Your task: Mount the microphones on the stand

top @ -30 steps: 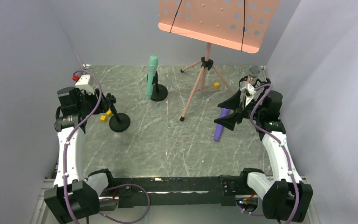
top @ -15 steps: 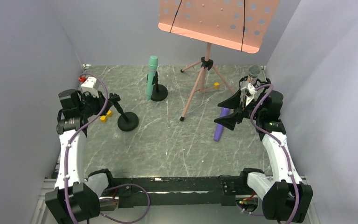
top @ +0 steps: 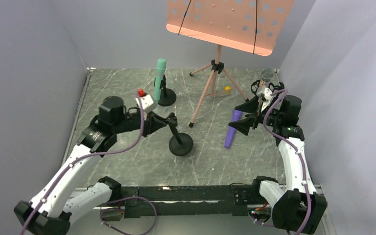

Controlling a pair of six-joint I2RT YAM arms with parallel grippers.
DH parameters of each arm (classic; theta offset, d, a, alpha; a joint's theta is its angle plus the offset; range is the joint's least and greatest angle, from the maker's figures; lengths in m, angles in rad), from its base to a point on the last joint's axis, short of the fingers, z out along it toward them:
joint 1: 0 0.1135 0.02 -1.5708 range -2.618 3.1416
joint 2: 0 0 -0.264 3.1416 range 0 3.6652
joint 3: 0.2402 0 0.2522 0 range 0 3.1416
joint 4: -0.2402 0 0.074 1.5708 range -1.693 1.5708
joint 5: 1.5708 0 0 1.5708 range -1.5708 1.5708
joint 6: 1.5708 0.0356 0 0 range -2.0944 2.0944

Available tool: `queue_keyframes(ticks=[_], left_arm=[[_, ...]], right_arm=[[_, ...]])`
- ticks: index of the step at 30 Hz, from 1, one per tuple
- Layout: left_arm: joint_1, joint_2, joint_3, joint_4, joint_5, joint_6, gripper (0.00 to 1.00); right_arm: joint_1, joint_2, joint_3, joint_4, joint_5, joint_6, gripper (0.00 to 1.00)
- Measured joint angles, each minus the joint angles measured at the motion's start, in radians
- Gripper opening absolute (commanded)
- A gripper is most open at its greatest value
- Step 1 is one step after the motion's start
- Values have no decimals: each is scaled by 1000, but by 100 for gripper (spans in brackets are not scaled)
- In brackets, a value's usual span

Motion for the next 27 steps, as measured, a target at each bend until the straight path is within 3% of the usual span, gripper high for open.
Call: queue_keyframes(ticks=[5, 12, 15, 20, 24, 27], left_arm=[[-207, 138, 52, 40, -119, 22, 1], [-364, 281, 58, 85, -320, 49, 6], [-402, 292, 58, 90, -375, 49, 21], [-422, 308, 58, 102, -433, 36, 52], [-422, 291, 55, 154, -480, 7, 77], [-422, 239, 23, 187, -516, -17, 87]], right_arm=[[-60, 0, 12, -43, 82, -64, 100], [-61, -26, -39, -14, 330, 1, 100], [6, -10, -40, -13, 528, 75, 100], [237, 46, -52, -17, 920, 218, 100], [301, 125, -74, -30, 1096, 319, 97], [302, 175, -84, -34, 1177, 373, 90]])
